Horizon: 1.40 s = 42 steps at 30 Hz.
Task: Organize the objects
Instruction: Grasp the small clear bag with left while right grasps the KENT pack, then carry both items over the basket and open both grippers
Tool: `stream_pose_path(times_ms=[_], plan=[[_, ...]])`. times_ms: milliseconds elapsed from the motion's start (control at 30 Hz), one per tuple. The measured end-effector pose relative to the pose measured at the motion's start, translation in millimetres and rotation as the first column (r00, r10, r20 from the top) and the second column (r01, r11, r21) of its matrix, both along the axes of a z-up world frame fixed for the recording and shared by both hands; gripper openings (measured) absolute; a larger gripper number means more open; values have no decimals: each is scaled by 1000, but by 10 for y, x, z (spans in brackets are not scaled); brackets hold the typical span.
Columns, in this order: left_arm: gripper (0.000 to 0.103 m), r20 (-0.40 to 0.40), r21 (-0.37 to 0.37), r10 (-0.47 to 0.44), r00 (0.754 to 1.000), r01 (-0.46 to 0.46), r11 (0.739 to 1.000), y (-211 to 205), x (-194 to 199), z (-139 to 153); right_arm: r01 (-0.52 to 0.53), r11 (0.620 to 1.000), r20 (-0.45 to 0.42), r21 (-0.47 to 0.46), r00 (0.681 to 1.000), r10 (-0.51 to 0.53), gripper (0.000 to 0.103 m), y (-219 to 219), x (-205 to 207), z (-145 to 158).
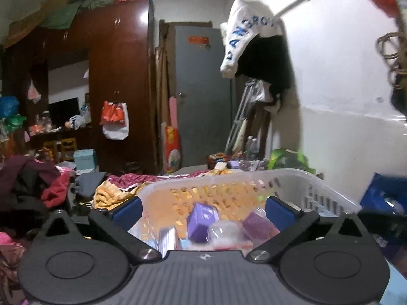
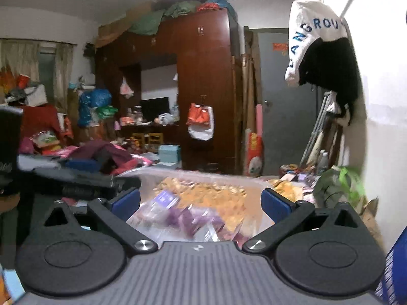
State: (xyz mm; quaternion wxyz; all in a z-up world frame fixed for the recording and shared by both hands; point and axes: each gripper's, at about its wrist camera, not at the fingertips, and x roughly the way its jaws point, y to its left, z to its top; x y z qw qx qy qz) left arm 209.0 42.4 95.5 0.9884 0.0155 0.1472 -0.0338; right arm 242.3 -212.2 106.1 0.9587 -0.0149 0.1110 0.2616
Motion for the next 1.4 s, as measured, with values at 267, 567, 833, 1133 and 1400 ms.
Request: stream_pose_path(times_ms=[267, 567, 833, 1133, 1400], plan=[[102, -82, 28, -129, 988, 132, 991, -3, -657, -661, -27, 997, -134, -76, 991, 16, 103, -41, -19, -538], [63, -291, -12, -109, 951, 110, 994, -171, -87, -1094, 51, 999, -312, -5, 949, -50, 103, -136, 298, -757], [46, -281, -61, -107, 954, 94, 994, 59, -269, -1108, 31, 999, -353, -15, 935, -35, 103, 40, 370, -938], [47, -226, -129, -91, 970, 62, 990, 441, -572, -1043, -20, 990, -362, -141, 931, -33, 92, 477, 467, -1013], [47, -219, -166, -102, 970, 66, 984, 470, -516, -1075, -67, 973, -333, -221, 943, -10, 69, 627, 337, -1042]])
